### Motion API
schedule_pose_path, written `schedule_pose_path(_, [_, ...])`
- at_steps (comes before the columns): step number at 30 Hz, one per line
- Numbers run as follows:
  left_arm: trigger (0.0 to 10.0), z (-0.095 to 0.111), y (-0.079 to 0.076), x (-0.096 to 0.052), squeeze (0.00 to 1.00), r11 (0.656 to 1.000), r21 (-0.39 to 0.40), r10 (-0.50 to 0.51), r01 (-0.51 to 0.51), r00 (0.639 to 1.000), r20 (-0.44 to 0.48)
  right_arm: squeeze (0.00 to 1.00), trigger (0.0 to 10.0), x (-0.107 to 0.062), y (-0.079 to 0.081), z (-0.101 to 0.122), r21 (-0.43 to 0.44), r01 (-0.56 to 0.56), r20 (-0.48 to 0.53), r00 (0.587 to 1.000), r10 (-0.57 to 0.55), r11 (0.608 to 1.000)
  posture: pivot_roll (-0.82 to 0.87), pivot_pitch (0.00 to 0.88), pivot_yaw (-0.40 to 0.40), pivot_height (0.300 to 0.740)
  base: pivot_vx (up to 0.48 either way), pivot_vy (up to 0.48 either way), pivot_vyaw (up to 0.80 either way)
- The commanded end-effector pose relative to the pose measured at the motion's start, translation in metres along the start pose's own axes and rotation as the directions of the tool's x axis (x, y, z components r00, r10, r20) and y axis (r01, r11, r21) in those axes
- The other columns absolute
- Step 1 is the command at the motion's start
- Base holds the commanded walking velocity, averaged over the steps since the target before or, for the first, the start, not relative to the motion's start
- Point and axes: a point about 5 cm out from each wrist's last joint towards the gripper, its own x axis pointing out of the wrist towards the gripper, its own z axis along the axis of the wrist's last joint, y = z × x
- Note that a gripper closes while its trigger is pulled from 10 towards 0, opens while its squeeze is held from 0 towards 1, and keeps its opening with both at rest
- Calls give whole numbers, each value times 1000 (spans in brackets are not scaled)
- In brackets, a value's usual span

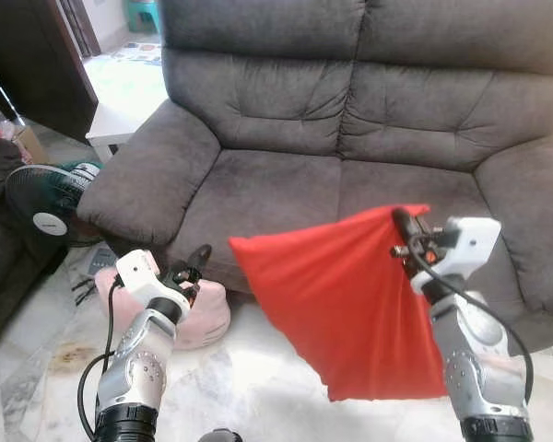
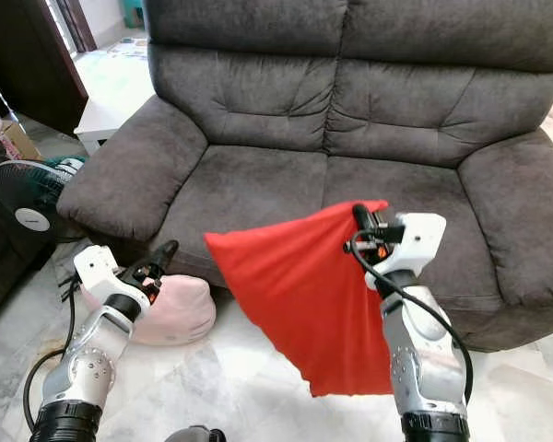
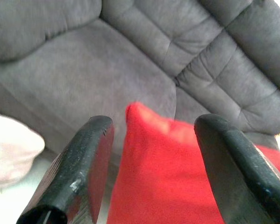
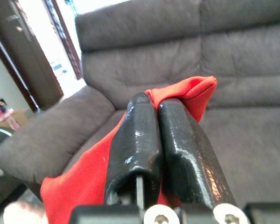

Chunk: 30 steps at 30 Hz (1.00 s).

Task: Move the pillow to the sofa from floor

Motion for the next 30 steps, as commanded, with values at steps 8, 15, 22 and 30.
schedule_pose_path(8, [10000,-14,10,-10,0,952,258,-120,168,974,-194,0,10000,8,15,47,-55,-128,167,977,136,990,67,42,-29,740,0,0,0])
schedule_pose_path(15, [10000,-6,41,-32,0,863,446,-92,239,941,-326,0,10000,5,13,46,-84,-165,133,975,175,983,71,42,-29,740,0,0,0])
schedule_pose_path(22, [10000,35,65,-40,0,744,634,-18,212,954,-298,0,10000,-2,2,36,-166,-224,28,972,231,960,86,41,-36,740,0,0,0])
schedule_pose_path(30, [10000,63,49,-23,0,893,448,-47,48,999,-13,0,10000,-10,-1,30,-182,-328,-40,944,327,927,81,40,-36,740,0,0,0])
